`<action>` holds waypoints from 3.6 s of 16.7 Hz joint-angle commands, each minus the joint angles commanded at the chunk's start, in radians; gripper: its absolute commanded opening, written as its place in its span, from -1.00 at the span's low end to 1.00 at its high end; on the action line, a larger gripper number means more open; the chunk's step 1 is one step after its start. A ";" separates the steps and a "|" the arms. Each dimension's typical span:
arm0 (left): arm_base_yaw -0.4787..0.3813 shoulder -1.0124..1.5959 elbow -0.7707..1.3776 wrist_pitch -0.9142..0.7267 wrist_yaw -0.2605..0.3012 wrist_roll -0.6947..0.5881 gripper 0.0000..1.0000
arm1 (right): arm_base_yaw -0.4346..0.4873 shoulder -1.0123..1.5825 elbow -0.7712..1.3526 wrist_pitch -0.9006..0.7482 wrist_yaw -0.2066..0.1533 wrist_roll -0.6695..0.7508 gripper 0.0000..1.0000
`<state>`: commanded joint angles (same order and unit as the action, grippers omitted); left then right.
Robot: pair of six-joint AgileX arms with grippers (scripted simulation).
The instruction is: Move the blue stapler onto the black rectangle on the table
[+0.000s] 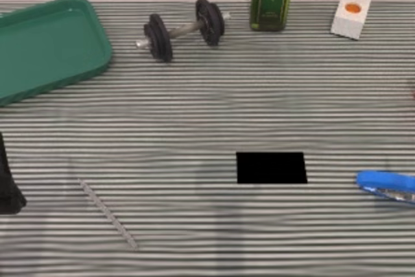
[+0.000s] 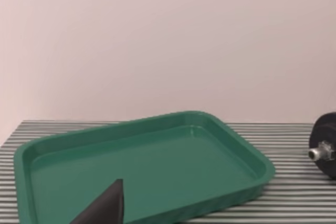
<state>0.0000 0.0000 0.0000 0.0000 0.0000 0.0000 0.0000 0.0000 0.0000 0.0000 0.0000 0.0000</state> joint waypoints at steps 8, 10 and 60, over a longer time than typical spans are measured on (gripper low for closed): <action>0.000 0.000 0.000 0.000 0.000 0.000 1.00 | 0.034 0.223 0.197 -0.149 -0.002 -0.158 1.00; 0.000 0.000 0.000 0.000 0.000 0.000 1.00 | 0.052 0.382 0.311 -0.244 -0.001 -0.256 1.00; 0.000 0.000 0.000 0.000 0.000 0.000 1.00 | 0.204 1.977 1.028 -0.634 0.008 -1.050 -0.66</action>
<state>0.0000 0.0000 0.0000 0.0000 0.0000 0.0000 0.2038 1.9766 1.0279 -0.6342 0.0083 -1.0497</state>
